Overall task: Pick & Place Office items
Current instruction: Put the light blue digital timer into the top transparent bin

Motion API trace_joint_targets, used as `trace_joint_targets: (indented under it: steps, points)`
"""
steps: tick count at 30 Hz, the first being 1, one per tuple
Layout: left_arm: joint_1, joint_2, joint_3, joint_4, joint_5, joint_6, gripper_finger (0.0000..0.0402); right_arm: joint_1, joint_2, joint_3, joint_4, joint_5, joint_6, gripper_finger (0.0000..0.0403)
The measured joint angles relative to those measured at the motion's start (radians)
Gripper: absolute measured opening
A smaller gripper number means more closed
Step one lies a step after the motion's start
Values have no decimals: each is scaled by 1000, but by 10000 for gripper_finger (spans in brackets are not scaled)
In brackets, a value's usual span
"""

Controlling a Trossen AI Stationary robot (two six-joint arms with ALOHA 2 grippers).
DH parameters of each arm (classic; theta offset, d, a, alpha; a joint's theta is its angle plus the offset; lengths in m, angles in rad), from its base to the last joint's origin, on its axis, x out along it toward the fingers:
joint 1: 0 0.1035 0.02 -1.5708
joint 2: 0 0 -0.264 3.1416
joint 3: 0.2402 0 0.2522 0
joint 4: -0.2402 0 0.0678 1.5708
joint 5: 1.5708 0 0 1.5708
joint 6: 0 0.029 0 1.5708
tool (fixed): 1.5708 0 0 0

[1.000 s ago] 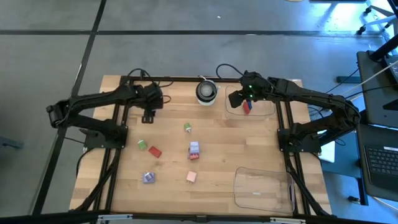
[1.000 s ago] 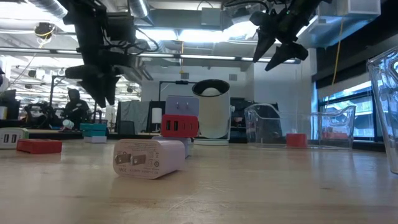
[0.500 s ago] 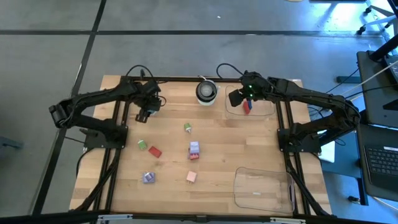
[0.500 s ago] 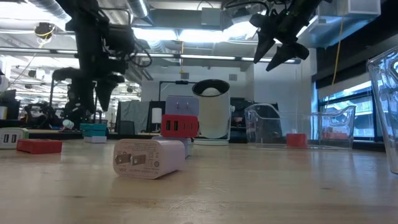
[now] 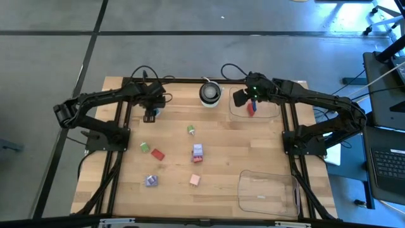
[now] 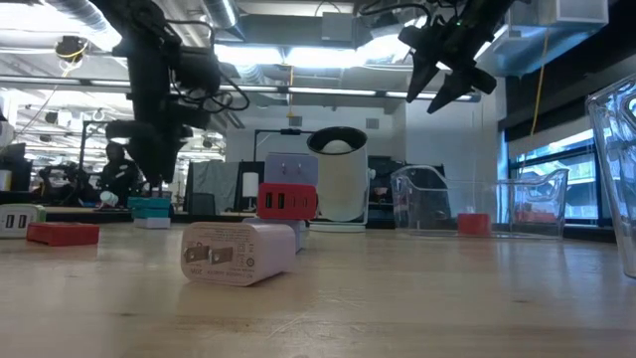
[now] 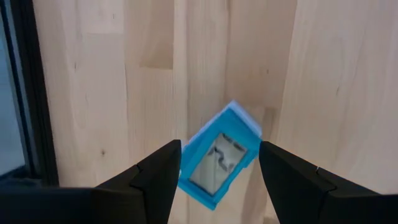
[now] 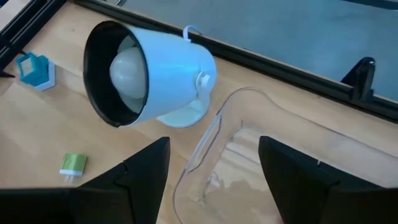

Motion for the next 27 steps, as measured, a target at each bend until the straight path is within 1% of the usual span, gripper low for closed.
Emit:
trace_joint_targets:
  steps: [4, 9, 11, 15, 18, 21, 24, 27]
  points:
    - [0, 0, 0, 5, 13, 93, 216, 0, 0, 0, 0, 1, 0, 248]
    - [-2, 0, 0, -21, 101, 186, 225, 0, 0, 0, 0, 0, 0, 248]
    - [-6, 0, 0, -19, 81, 186, 231, 0, 0, 0, 0, -1, 0, 248]
    - [-15, 0, 0, -7, 3, 104, 238, 0, 0, 0, 0, -3, 13, 248]
    - [-15, 0, 0, -3, -22, 59, 239, 0, 0, 0, 0, -3, 25, 248]
    - [-15, 0, 0, -3, -9, 8, 239, 0, 0, 0, 0, -3, 27, 248]
    - [-15, 0, 0, 0, 32, -55, 239, 0, 0, 0, 0, -3, 27, 248]
    - [-15, 0, 0, 0, 51, -74, 239, 0, 0, 0, 0, -3, 28, 248]
